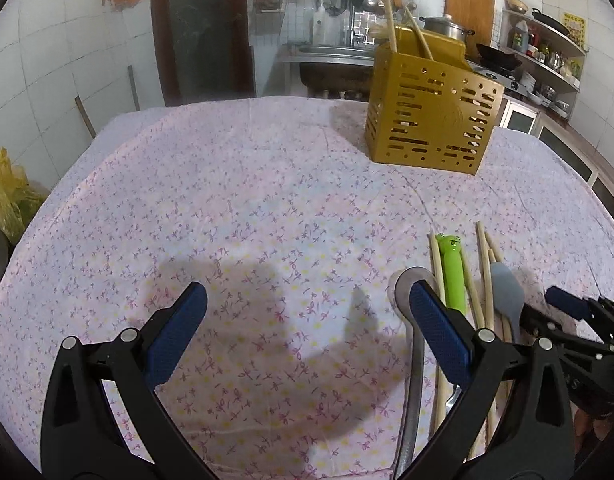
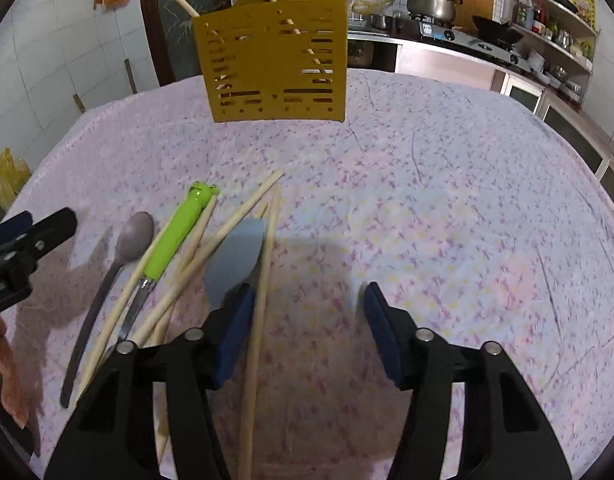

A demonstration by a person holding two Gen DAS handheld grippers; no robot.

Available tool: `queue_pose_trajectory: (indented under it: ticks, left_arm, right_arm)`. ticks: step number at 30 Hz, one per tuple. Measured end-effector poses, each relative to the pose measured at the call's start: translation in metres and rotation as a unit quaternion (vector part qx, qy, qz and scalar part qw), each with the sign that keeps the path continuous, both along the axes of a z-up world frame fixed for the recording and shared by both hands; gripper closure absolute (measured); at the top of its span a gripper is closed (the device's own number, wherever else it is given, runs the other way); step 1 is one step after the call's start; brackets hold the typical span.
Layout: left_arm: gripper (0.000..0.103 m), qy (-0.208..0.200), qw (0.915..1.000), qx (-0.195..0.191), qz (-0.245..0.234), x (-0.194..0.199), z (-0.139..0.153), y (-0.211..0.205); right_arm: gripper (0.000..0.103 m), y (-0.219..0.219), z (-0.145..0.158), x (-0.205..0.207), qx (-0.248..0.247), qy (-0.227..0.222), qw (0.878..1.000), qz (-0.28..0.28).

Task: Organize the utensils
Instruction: 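Grasp a wooden chopstick with the right tool while the left tool grasps the metal spoon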

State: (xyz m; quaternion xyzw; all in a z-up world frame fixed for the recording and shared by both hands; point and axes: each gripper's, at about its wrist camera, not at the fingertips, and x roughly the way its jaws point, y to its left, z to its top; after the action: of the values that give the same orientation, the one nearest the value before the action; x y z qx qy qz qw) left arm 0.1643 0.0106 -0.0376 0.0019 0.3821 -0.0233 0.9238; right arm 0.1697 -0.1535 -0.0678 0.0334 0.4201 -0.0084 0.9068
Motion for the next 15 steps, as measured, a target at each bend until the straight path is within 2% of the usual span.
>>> queue_pose_trajectory:
  ticks: [2, 6, 10, 15]
  left_arm:
    - [0.005, 0.006, 1.0000, -0.003, 0.000, 0.003, -0.002, 0.000]
    - [0.005, 0.017, 0.9998, -0.005, 0.000, 0.005, -0.008, -0.002]
    - [0.005, 0.029, 0.9996, -0.003, -0.005, 0.007, -0.012, -0.008]
    - [0.005, 0.040, 0.9989, -0.007, -0.022, 0.008, -0.014, -0.019]
  right_arm:
    - [0.061, 0.000, 0.005, 0.012, 0.005, 0.000, 1.000, 0.000]
    - [0.070, -0.003, 0.004, 0.031, 0.007, 0.001, 1.000, 0.000]
    - [0.095, -0.008, 0.004, 0.039, 0.010, 0.001, 1.000, -0.002]
    - [0.097, -0.022, 0.003, 0.025, 0.015, 0.004, 1.000, -0.008]
